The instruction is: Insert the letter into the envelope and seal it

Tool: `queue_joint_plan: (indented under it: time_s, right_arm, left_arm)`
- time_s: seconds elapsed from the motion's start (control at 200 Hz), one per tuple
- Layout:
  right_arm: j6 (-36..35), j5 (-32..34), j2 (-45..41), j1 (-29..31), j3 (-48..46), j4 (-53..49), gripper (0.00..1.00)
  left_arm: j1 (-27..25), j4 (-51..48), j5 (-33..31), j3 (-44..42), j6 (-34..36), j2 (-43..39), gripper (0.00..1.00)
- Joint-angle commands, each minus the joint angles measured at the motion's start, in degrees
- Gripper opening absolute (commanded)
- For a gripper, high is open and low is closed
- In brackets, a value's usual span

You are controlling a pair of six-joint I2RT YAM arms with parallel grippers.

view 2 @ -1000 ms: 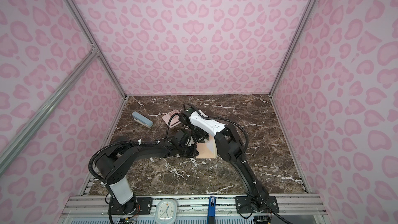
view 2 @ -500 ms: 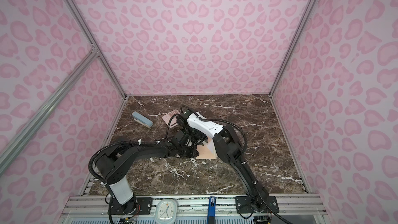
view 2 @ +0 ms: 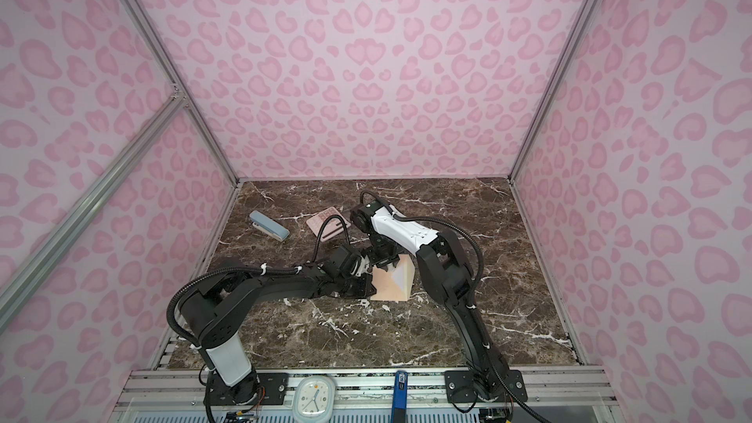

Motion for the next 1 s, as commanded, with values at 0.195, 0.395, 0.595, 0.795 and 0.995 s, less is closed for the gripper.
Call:
queue_joint_plan:
  time_s: [0.195, 0.395, 0.595, 0.795, 0.995]
  right_arm:
    - [1.3, 4.4, 1.4, 0.0, 0.3, -0.8, 0.00]
    - [1.2, 6.6, 2.8, 0.7, 0.0, -1.9, 0.00]
    - [1.0, 5.5, 4.3, 2.0, 0.0, -1.8, 0.00]
    - [1.0, 4.6, 4.7, 3.0, 0.6, -2.1, 0.00]
    - [0.3, 3.1, 3.9, 3.6, 0.4, -2.9, 0.00]
  left_arm:
    - [0.1, -4.8, -3.0, 0.0, 1.1, 0.2, 0.04]
    - [0.1, -4.8, -2.9, 0.1, 1.1, 0.2, 0.04]
    - [0.1, -4.8, -2.8, 0.2, 1.1, 0.2, 0.04]
    - [0.1, -4.9, -2.9, 0.2, 1.2, 0.2, 0.04]
    - [0.1, -4.6, -2.9, 0.3, 1.1, 0.5, 0.04]
